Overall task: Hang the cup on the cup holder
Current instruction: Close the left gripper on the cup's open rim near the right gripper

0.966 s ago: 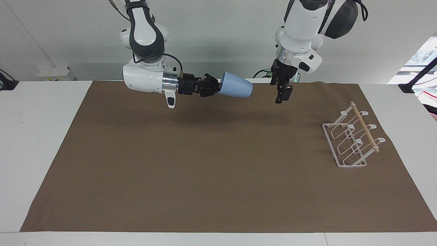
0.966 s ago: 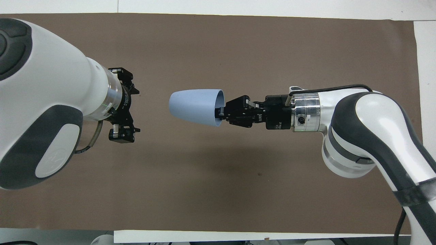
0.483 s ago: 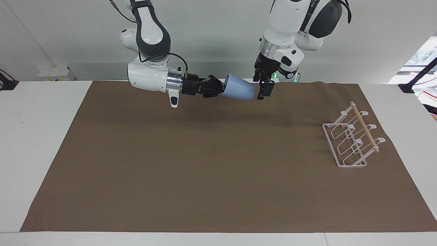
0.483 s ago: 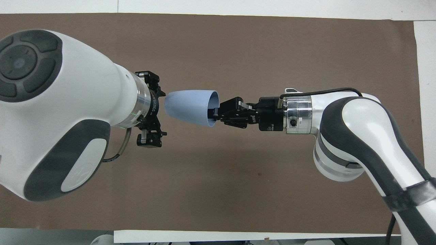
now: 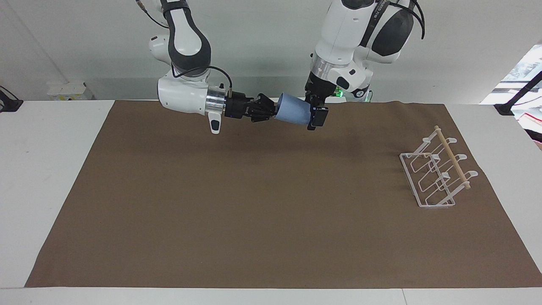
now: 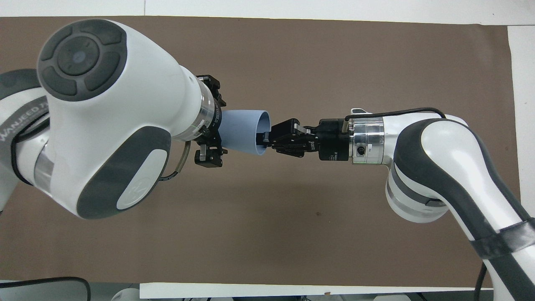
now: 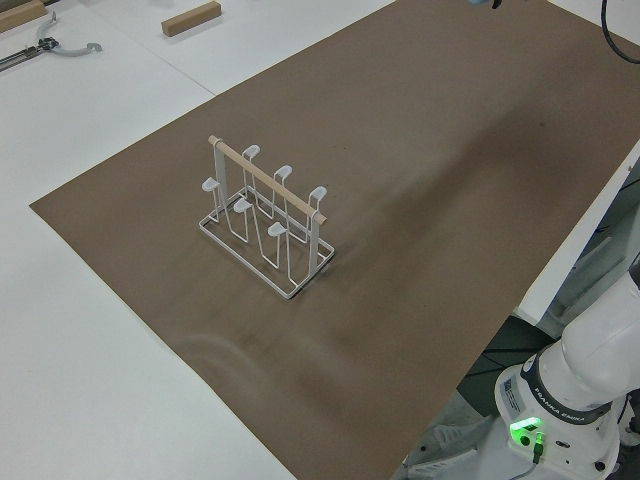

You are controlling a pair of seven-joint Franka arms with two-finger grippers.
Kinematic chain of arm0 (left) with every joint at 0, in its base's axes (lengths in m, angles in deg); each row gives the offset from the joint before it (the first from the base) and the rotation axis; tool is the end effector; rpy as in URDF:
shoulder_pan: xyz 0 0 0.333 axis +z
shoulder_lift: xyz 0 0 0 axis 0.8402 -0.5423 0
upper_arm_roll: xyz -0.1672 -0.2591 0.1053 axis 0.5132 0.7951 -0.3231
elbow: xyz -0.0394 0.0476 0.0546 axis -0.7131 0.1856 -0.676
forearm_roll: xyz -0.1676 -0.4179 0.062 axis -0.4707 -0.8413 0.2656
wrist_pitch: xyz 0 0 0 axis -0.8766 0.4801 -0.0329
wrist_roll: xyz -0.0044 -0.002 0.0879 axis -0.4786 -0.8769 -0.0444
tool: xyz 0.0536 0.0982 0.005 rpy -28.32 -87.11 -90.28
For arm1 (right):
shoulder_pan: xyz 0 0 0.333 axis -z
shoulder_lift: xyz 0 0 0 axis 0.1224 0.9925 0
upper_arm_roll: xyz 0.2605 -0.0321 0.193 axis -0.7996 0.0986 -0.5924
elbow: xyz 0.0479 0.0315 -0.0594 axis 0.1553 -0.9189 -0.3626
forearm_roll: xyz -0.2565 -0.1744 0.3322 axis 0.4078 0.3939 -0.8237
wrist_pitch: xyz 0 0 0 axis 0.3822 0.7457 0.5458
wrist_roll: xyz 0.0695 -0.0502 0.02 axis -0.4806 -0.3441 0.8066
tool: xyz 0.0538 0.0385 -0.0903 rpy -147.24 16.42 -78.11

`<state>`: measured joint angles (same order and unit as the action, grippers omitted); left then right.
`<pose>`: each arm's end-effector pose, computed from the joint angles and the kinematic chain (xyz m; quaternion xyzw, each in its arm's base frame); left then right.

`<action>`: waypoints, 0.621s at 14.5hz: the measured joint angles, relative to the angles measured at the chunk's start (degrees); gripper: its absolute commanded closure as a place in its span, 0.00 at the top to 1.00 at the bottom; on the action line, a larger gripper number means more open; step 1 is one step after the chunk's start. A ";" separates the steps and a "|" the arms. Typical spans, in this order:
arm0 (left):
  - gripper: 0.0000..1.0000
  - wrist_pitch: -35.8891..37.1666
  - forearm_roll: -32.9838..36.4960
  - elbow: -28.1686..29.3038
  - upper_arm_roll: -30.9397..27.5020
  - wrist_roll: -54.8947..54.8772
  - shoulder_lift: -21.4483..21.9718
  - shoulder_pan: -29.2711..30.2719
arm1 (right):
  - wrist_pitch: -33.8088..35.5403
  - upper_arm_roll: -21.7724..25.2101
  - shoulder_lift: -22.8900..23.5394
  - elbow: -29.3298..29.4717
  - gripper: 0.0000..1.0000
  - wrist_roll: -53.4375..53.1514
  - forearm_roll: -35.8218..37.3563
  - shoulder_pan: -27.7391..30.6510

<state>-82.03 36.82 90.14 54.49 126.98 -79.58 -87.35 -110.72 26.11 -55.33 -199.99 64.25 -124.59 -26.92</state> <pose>0.5263 -0.4306 0.5969 0.7319 0.6763 -0.0520 0.0642 0.5519 0.2733 0.4459 -0.7720 0.1124 0.0653 0.6222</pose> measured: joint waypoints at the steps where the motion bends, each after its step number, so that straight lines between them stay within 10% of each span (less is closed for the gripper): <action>1: 0.98 -0.05 0.00 -0.46 0.00 0.00 -0.41 -0.22 | -0.16 0.09 0.00 -0.05 0.00 0.00 0.00 0.01; 6: 0.96 -0.18 -0.02 -1.62 0.73 -1.41 -0.78 -0.97 | -0.16 0.09 0.00 -0.06 0.00 0.00 -0.02 -0.01; 9: 0.59 -0.29 -0.03 -1.80 1.42 -1.56 -0.78 -1.25 | -0.16 0.09 0.00 -0.12 0.00 0.01 -0.02 -0.01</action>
<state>-82.32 36.79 88.34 55.91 125.43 -80.36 -88.60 -110.89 26.20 -55.33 -200.11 64.26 -124.60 -26.93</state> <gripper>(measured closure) 0.048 0.956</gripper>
